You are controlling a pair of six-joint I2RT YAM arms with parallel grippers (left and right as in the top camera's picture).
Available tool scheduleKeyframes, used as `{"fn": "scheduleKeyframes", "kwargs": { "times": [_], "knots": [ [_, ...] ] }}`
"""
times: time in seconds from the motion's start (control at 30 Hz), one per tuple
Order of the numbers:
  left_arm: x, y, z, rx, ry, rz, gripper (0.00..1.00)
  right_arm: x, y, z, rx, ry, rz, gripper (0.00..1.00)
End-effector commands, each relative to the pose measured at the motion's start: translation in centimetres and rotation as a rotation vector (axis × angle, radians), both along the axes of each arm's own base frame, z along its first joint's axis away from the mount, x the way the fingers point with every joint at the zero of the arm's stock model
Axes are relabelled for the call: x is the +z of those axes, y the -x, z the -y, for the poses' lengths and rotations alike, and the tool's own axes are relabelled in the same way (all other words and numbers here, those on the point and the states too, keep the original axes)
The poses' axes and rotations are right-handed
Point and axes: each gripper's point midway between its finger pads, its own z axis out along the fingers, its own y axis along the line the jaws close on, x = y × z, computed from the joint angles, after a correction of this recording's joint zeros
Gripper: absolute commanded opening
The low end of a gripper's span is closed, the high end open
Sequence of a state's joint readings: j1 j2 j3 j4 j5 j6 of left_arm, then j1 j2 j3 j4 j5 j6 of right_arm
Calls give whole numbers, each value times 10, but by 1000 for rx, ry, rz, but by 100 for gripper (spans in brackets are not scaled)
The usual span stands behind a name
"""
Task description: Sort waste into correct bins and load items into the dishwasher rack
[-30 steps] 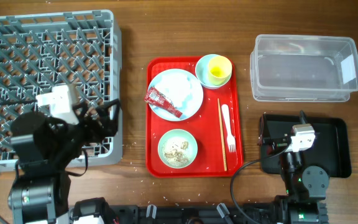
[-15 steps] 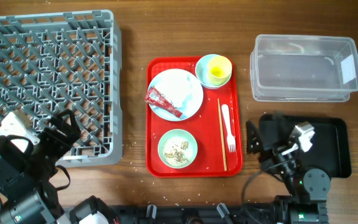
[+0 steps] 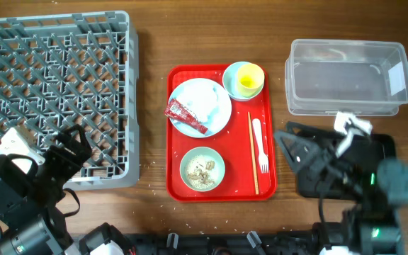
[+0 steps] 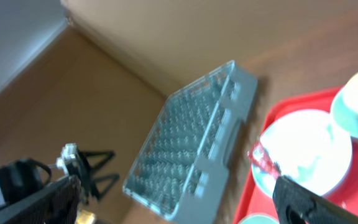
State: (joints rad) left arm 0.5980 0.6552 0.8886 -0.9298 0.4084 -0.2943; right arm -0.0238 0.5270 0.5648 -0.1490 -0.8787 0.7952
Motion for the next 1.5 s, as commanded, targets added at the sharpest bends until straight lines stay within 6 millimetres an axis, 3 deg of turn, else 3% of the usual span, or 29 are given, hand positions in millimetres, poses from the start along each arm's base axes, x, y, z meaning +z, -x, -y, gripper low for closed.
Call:
{"fn": "scheduleKeyframes", "kwargs": {
  "times": [0.0, 0.1, 0.17, 0.23, 0.27, 0.3, 0.43, 0.53, 0.67, 0.83, 0.87, 0.93, 1.0, 1.1, 1.2, 1.27, 1.33, 1.37, 1.47],
  "knots": [
    [7, 0, -1, 9, -9, 17, 100, -4, -27, -23, 129, 293, 24, 100],
    [7, 0, -1, 9, -8, 17, 100, -52, -59, -46, 29, 604, -170, 93],
    [7, 0, -1, 9, -8, 17, 100, -82, -72, -86, 13, 769, -182, 93],
    [7, 0, -1, 9, -8, 17, 100, -109, -87, -101, -72, 801, -241, 84],
    [7, 0, -1, 9, -8, 17, 100, -126, -96, -114, -73, 794, -264, 71],
    [7, 0, -1, 9, -8, 17, 100, -141, -105, -126, -54, 786, -273, 64],
    [7, 0, -1, 9, -9, 17, 100, -183, -128, -148, -61, 760, -312, 64],
    [7, 0, -1, 9, -9, 17, 100, -208, -144, -157, -81, 762, -303, 67],
    [7, 0, -1, 9, -8, 17, 100, -244, -161, -153, -148, 813, -301, 65],
    [7, 0, -1, 9, -9, 17, 100, -291, -158, -147, -155, 867, -381, 54],
    [7, 0, -1, 9, -8, 17, 100, -293, -156, -147, -146, 870, -390, 42],
    [7, 0, -1, 9, -9, 17, 100, -277, -158, -149, -153, 848, -367, 19],
    [7, 0, -1, 9, -8, 17, 100, -241, -164, -151, -174, 794, -311, 4],
    [7, 0, -1, 9, -8, 17, 100, -134, -172, -134, -273, 651, -168, 4],
    [7, 0, -1, 9, -8, 17, 100, -62, -166, -93, -359, 566, -94, 4],
    [7, 0, -1, 9, -9, 17, 100, -41, -166, -56, -458, 581, -82, 4],
    [7, 0, -1, 9, -8, 17, 100, -29, -167, 26, -722, 658, -128, 4],
    [7, 0, -1, 9, -9, 17, 100, -33, -169, 76, -841, 738, -168, 4],
    [7, 0, -1, 9, -9, 17, 100, -55, -170, 156, -996, 799, -305, 4]
  ]
}}
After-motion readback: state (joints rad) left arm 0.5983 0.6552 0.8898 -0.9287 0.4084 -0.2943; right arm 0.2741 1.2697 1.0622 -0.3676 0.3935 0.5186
